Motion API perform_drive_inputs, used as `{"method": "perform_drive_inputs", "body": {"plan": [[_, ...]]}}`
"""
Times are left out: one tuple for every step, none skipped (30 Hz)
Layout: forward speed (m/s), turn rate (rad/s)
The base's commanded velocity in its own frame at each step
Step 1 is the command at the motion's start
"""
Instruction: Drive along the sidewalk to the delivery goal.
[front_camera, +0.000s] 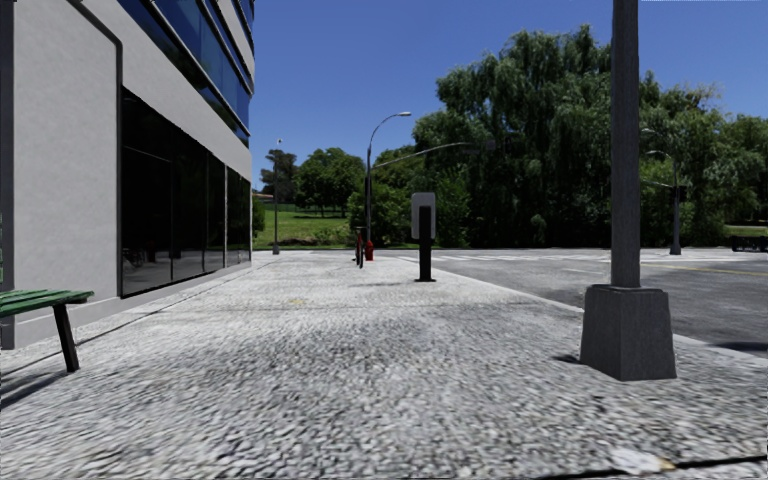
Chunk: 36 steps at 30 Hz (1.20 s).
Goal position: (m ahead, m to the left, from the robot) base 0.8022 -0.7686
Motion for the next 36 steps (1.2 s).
{"method": "perform_drive_inputs", "body": {"plan": [[1.92, -0.23], [1.92, -0.23], [1.92, -0.23], [1.92, -0.23], [1.92, -0.23], [1.92, -0.23], [1.92, -0.23], [1.92, -0.23], [1.92, -0.23], [1.92, -0.23], [1.92, -0.23], [1.92, -0.23], [1.92, -0.23], [1.92, -0.23], [1.92, -0.23], [1.92, -0.23], [1.8, -0.23], [1.59, -0.23], [1.59, -0.23], [1.38, -0.23], [1.17, -0.23], [0.98, -0.24], [0.98, -0.24], [0.78, -0.25], [0.52, -0.27], [0.0, -0.28], [0.0, -0.28], [0.0, -0.29], [0.0, -0.25], [0.0, -0.25], [0.0, 0.0], [0.0, 0.0], [0.0, 0.0], [0.0, 0.0], [0.0, 0.0], [0.0, 0.0]]}}
